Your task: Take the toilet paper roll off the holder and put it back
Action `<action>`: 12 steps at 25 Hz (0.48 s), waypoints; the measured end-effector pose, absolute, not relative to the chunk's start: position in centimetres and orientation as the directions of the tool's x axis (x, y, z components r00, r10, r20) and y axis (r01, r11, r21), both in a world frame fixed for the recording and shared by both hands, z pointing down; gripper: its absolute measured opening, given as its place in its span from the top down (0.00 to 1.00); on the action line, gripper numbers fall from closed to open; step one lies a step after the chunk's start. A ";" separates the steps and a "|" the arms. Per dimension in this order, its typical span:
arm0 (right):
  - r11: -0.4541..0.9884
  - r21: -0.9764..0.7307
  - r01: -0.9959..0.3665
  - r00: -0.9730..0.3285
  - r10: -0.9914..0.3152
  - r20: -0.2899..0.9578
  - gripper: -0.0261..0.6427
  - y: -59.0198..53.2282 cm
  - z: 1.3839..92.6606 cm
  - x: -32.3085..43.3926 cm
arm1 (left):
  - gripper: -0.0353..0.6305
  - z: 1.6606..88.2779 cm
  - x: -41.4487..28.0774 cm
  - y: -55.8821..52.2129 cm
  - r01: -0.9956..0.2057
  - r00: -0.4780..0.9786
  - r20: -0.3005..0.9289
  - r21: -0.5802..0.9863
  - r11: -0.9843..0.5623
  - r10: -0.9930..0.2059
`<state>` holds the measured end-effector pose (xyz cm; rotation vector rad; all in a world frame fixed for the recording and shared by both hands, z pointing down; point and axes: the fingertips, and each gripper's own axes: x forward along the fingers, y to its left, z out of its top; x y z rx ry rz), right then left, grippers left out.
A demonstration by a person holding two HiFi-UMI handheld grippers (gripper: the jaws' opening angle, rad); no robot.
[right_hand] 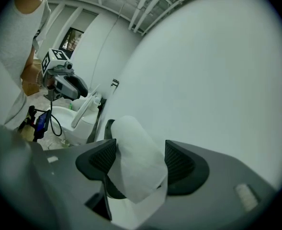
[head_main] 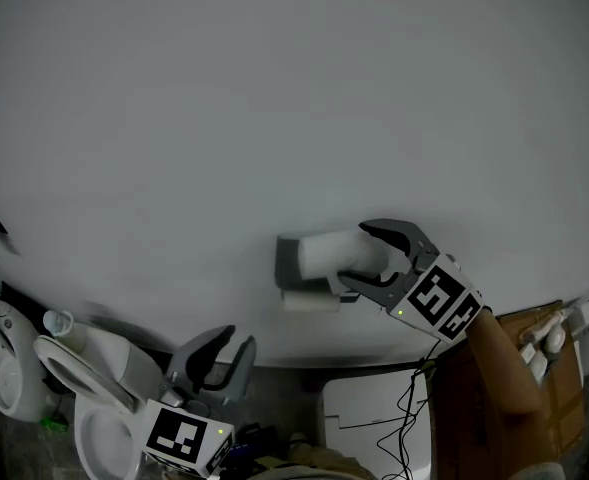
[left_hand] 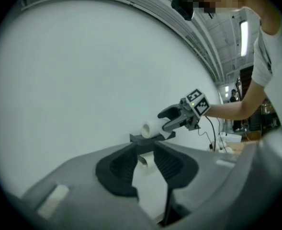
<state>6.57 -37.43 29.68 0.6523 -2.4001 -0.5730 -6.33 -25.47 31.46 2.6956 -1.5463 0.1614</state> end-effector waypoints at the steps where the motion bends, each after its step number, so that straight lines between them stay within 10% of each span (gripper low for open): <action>1: 0.797 0.524 -0.301 -0.715 -0.552 0.429 0.50 -37.5 29.8 6.5 | 0.80 31.4 -6.2 -25.6 -0.862 0.502 0.105 -0.027 -0.507 -0.859; 12: 0.865 0.437 -0.246 -0.745 -0.457 0.485 0.51 -38.1 31.1 6.2 | 0.80 31.5 -5.7 -26.2 -0.860 0.506 0.105 -0.018 -0.511 -0.856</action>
